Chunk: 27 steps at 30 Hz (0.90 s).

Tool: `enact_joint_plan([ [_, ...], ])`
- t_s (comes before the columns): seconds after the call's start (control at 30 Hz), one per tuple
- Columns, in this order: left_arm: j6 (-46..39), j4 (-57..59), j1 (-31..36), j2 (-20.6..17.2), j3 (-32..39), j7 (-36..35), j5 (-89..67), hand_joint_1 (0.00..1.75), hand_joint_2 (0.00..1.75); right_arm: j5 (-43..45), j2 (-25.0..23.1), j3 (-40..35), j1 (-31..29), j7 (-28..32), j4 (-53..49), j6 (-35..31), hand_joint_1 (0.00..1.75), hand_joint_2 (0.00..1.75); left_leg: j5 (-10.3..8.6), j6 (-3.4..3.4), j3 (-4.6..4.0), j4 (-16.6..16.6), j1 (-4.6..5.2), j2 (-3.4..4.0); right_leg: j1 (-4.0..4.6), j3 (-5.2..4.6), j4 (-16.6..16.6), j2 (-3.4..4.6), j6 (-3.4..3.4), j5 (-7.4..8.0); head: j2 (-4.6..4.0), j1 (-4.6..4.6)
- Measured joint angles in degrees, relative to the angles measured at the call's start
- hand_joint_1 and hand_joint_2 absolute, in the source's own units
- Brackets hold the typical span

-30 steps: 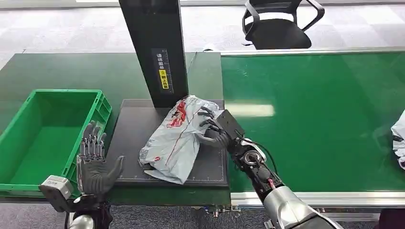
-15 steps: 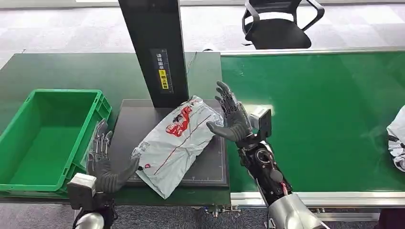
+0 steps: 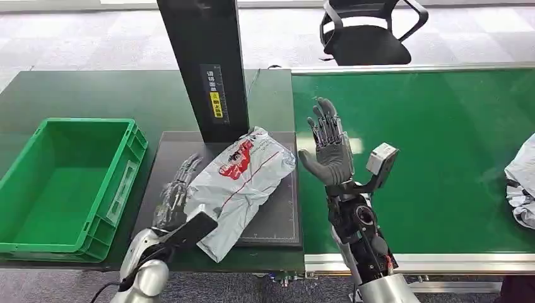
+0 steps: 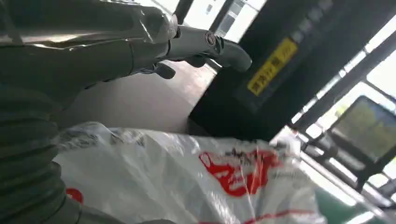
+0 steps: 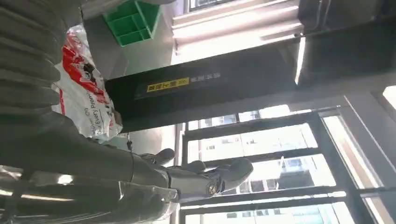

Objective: Moved the parcel from conveyor to table for the left to box.

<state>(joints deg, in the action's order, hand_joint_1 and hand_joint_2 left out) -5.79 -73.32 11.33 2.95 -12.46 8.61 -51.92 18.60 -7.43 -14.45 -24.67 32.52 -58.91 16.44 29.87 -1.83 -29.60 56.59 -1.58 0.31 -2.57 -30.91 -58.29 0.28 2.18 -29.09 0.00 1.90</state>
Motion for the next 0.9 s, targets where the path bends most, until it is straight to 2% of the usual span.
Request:
enact_joint_plan([
  [0.3,3.4,22.9,16.2,-1.8,-6.7,-2.1,-3.8,0.0,1.75,1.0,-0.4,3.1,1.4,-0.6,-1.7,-0.3,0.0,1.75,-0.04,0.02,-0.02,0.0,0.0,0.07,0.01,-0.03,0.0,0.04,-0.03,0.03,0.0,-0.02],
  [0.33,3.8,25.0,17.4,-1.9,-7.1,-2.2,-4.2,0.09,1.75,1.1,-0.5,3.4,1.5,-0.7,-1.9,-0.3,0.0,1.75,-0.04,0.02,-0.03,0.0,-0.01,0.08,0.01,-0.04,0.0,0.05,-0.03,0.03,0.0,0.0],
  [0.37,4.1,26.4,18.3,-2.0,-7.5,-2.3,-4.5,1.41,1.75,1.1,-0.5,3.7,1.7,-0.8,-2.1,-0.3,0.0,1.75,-0.04,0.02,-0.03,0.0,0.0,0.07,0.01,-0.03,0.0,0.05,-0.03,0.03,0.0,0.0],
  [0.4,4.2,27.7,19.1,-2.1,-8.0,-2.4,-4.6,1.73,1.75,1.2,-0.5,3.9,1.8,-0.8,-2.2,-0.3,0.0,1.75,-0.04,0.02,-0.03,0.0,0.0,0.07,0.01,-0.03,0.0,0.04,-0.03,0.03,0.0,-0.02],
  [0.7,6.1,34.6,24.2,-3.2,-10.8,-2.5,-7.0,1.75,1.75,1.7,-0.5,5.3,3.0,-1.1,-3.6,-0.3,0.0,1.75,-0.06,0.02,0.03,0.0,-0.01,0.06,0.01,0.04,0.0,0.04,-0.04,0.05,0.0,0.0],
  [0.9,3.7,35.5,24.8,-3.7,-11.0,-2.4,-6.3,1.75,1.75,2.1,-0.5,6.0,4.5,-1.1,-4.5,-0.4,0.0,1.75,-0.08,0.0,0.04,0.0,-0.01,0.06,0.01,0.04,0.0,0.04,-0.04,0.05,0.0,0.0],
])
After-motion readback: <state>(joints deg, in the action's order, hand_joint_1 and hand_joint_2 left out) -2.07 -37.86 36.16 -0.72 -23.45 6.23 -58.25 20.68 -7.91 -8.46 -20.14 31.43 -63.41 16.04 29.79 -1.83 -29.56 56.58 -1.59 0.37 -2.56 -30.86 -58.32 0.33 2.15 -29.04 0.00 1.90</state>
